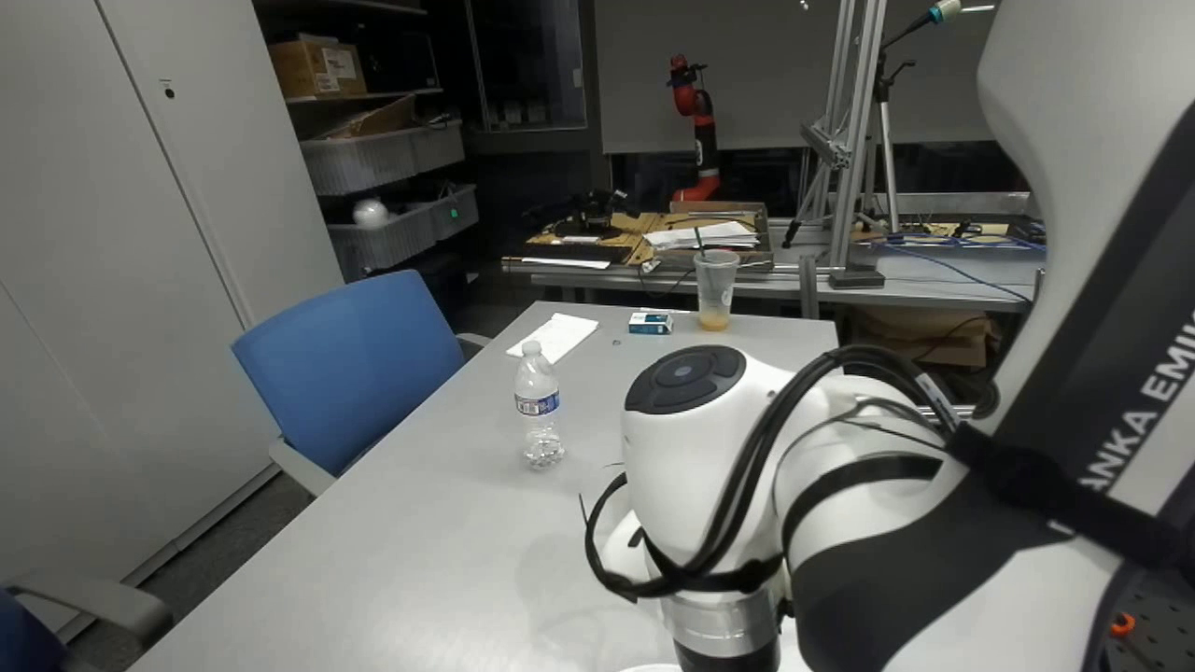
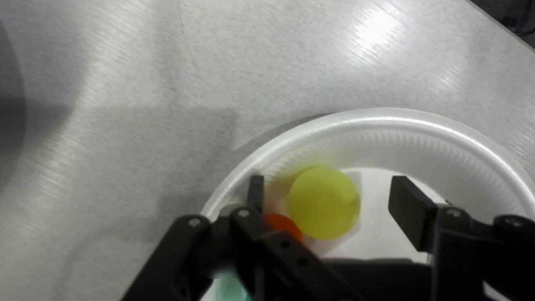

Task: Put the yellow and orange balls in the bowl then put a spoon

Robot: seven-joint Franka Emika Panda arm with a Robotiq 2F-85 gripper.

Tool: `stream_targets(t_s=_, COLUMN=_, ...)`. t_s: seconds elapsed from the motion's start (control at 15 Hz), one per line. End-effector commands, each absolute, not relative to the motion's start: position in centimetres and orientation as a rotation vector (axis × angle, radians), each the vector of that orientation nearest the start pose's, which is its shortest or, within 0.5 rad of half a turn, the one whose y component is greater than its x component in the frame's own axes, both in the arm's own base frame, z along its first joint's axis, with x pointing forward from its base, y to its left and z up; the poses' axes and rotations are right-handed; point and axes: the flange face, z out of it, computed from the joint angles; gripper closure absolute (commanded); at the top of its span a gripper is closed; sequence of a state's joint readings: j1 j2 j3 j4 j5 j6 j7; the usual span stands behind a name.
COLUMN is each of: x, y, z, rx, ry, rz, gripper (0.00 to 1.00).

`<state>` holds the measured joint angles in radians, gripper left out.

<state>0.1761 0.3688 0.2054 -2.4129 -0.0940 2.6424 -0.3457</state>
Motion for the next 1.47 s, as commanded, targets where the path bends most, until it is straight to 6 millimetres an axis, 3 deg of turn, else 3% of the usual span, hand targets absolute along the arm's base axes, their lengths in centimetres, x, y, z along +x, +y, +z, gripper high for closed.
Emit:
stream_targets(t_s=0.0, x=44.3, y=19.4, z=15.2, rx=-2.862, ry=-1.228, rz=0.177, gripper=0.54)
stream_targets(t_s=0.2, x=44.4, y=19.3, z=15.3, rx=-2.865, ry=-1.22, rz=0.175, gripper=0.78)
stream_targets(t_s=0.33, x=44.4, y=19.3, z=15.3, rx=-2.864, ry=-1.217, rz=0.174, gripper=0.87)
stream_targets(t_s=0.6, x=44.5, y=19.2, z=15.3, rx=-2.866, ry=-1.22, rz=0.177, gripper=0.92)
stream_targets(t_s=0.8, x=44.9, y=19.5, z=16.6, rx=-2.874, ry=-1.215, rz=0.168, gripper=0.92)
stream_targets(t_s=1.13, x=45.7, y=20.0, z=21.1, rx=-2.887, ry=-1.208, rz=0.158, gripper=0.92)
stream_targets(t_s=1.4, x=46.3, y=17.4, z=25.1, rx=-2.962, ry=-1.177, rz=0.148, gripper=0.92)
